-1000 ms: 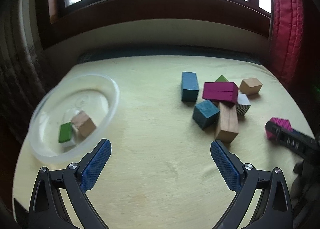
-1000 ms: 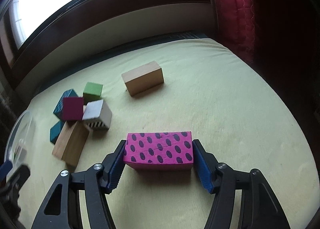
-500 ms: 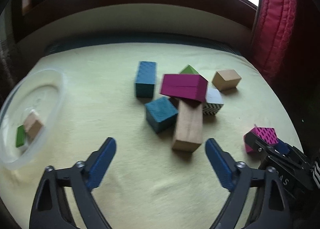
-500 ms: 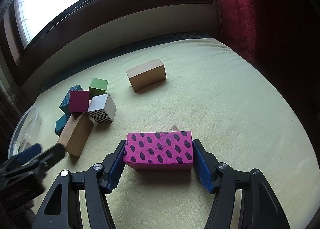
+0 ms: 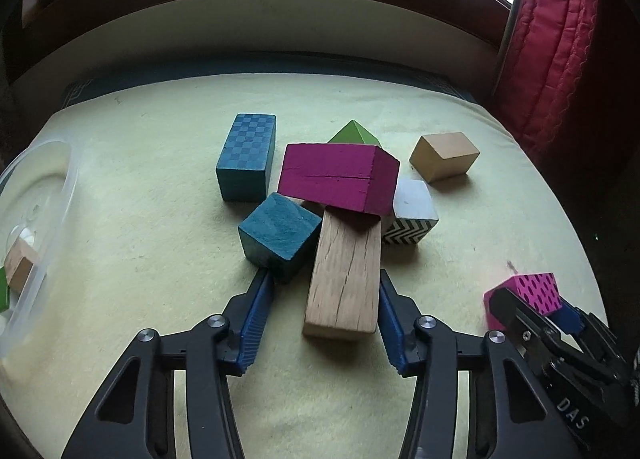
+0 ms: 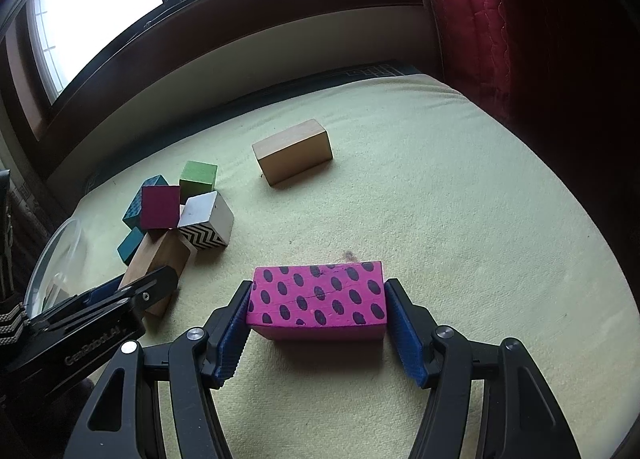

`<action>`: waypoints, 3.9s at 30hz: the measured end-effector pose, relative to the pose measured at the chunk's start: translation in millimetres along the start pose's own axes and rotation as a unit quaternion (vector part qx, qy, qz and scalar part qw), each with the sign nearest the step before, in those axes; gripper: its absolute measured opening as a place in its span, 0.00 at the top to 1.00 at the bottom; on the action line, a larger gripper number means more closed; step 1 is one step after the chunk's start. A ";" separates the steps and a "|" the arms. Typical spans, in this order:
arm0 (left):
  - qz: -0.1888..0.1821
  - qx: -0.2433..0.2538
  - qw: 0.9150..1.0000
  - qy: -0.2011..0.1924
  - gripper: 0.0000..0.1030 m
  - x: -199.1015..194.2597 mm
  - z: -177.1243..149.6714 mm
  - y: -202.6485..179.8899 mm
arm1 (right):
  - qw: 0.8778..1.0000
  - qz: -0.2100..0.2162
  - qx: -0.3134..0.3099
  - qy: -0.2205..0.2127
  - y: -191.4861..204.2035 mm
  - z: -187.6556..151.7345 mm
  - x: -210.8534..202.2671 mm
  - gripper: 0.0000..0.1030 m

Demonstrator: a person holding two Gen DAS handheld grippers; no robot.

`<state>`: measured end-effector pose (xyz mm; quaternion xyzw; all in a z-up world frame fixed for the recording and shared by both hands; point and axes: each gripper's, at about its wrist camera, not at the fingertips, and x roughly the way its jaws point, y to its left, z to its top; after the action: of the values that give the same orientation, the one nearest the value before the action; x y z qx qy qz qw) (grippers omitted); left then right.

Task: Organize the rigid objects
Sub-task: 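Grasp the long wooden plank with the left tool and lift it, then carry the wooden plank to the bowl and open the left tool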

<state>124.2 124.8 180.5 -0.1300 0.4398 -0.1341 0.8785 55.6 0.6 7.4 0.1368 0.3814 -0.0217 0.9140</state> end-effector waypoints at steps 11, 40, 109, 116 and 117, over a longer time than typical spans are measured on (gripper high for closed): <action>-0.014 0.004 1.000 -0.009 0.68 -0.7 2.8 -1.6 | 1.000 -0.005 -0.004 0.000 4.1 -2.5 -0.9 0.33; 0.008 -0.025 0.999 -0.047 0.70 -50.2 -26.9 18.7 | 1.000 -0.006 -0.004 0.000 6.7 -3.8 -2.0 0.33; 0.182 -0.163 0.963 -0.111 0.69 -100.8 -22.0 179.4 | 0.999 -0.027 -0.020 0.003 11.7 -7.3 -2.7 0.35; 0.199 -0.175 0.957 -0.119 0.50 -102.1 -24.0 185.4 | 0.999 -0.027 -0.022 0.004 12.0 -6.5 -1.3 0.35; 0.200 -0.175 0.957 -0.119 0.45 -102.6 -23.9 185.3 | 0.999 -0.027 -0.022 0.004 11.8 -6.5 -1.5 0.35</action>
<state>68.2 330.4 178.2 -0.2062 0.3653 0.1400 0.8969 51.7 13.6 6.8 0.1058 0.3888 -0.0377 0.9144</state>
